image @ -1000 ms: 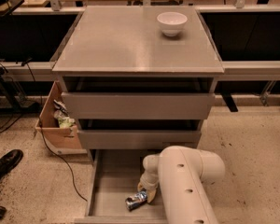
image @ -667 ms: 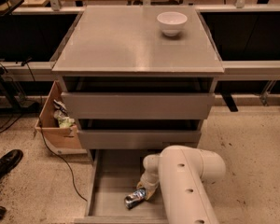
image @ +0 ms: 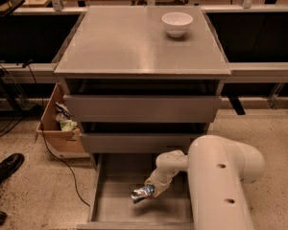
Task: Pick redbull can from bottom drawer and place on counter
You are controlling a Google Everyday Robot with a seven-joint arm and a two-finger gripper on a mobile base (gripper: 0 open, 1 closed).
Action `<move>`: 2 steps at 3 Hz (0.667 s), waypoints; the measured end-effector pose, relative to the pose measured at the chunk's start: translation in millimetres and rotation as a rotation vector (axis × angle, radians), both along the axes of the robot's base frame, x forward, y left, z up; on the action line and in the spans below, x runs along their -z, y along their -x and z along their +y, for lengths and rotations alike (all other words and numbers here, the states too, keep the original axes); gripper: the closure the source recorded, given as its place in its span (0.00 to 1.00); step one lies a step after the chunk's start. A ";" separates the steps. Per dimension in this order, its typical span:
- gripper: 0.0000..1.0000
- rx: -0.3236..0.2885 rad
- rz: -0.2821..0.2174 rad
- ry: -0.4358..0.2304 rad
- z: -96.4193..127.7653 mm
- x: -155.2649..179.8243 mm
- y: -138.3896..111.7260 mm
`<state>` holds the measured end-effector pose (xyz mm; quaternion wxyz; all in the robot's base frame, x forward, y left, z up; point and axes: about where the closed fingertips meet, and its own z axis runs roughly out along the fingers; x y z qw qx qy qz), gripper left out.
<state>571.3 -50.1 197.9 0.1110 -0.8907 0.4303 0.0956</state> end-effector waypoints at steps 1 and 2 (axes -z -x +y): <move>1.00 0.016 -0.056 -0.004 -6.3 -66.2 9.7; 1.00 0.021 -0.125 0.025 -21.2 -142.9 43.7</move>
Offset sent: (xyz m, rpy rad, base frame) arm -0.0678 -0.0312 0.2133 -0.0271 -0.2264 -0.0500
